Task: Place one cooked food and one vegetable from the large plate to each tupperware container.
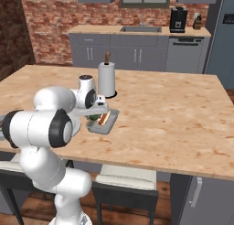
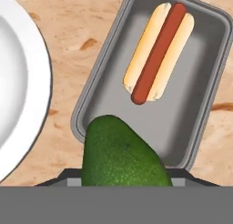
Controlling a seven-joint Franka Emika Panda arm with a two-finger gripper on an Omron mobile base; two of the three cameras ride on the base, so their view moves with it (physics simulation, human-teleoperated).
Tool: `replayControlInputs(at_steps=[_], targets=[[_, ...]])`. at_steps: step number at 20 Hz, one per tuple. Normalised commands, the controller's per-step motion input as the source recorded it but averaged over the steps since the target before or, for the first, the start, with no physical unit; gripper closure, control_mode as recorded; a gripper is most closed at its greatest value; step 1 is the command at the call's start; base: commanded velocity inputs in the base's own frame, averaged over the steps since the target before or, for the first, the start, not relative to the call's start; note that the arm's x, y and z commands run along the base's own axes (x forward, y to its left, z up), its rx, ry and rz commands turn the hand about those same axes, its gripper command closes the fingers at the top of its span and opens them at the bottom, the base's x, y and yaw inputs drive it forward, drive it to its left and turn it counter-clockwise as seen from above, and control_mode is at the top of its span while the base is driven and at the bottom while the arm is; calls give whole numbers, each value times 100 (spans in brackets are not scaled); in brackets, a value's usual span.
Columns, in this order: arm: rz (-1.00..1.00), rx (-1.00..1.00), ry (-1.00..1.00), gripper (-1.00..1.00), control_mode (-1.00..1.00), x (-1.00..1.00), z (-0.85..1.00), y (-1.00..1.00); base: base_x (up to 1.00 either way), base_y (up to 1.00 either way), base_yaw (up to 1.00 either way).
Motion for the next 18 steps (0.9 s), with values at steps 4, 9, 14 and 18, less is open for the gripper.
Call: replayControlInputs(at_steps=[4,9,14,18], targets=[[9,0,0,100,-100,27,-1,-49,0,0,0],[4,0,0,100,-100,28,-11,-24,0,0,0],[2,0,0,100,-100,7,-25,-6,0,0,0],[1,0,0,100,-100,0,-29,-3,0,0,0]])
